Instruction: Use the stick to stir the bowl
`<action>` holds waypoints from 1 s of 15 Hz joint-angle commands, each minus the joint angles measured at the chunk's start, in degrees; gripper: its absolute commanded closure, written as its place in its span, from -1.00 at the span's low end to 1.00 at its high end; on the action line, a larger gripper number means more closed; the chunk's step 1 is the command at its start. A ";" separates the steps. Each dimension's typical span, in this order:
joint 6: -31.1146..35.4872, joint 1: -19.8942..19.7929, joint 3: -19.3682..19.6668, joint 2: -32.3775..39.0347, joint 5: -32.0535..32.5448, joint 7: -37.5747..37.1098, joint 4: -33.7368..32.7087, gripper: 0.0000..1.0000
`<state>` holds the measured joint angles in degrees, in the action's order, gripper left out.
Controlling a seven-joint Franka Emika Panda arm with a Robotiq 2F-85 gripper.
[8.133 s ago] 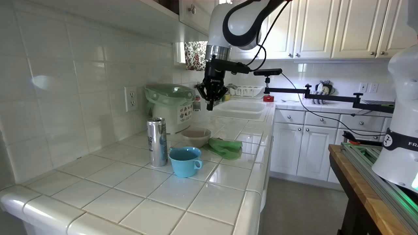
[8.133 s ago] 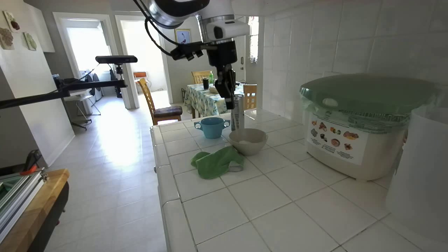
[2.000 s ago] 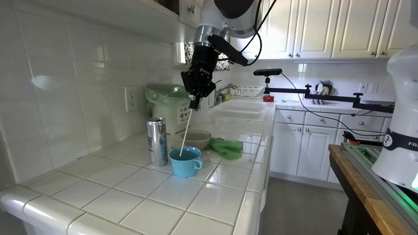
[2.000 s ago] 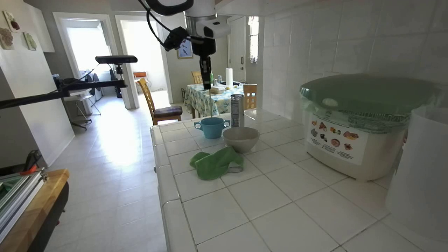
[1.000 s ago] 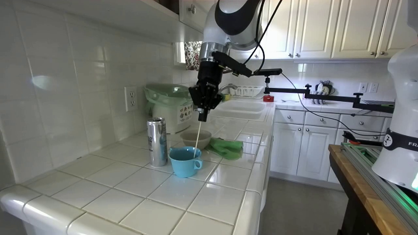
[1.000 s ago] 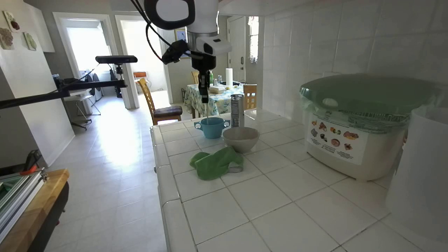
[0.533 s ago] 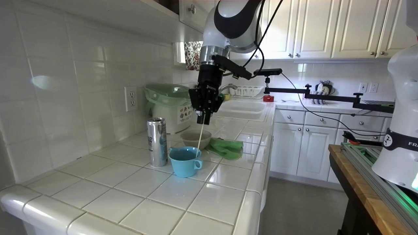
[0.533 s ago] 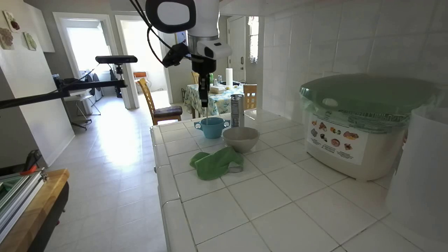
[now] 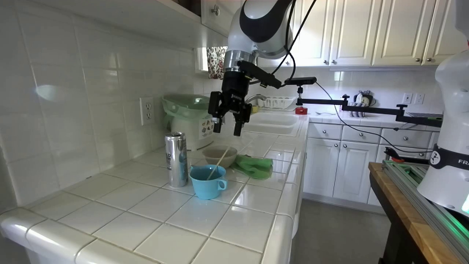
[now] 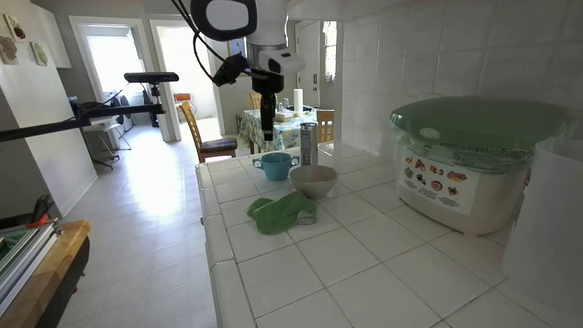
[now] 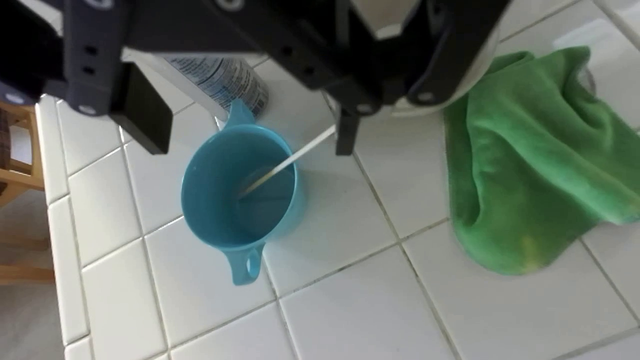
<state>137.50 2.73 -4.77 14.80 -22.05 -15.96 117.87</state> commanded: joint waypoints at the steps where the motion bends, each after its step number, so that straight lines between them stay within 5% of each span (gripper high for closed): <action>1: -1.31 -0.43 0.52 -0.54 -0.39 1.21 -0.51 -1.00; 15: -25.43 -0.53 3.98 -12.17 9.73 -2.74 -2.73 -1.00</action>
<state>116.20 2.40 -0.71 4.45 -14.01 -17.17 115.72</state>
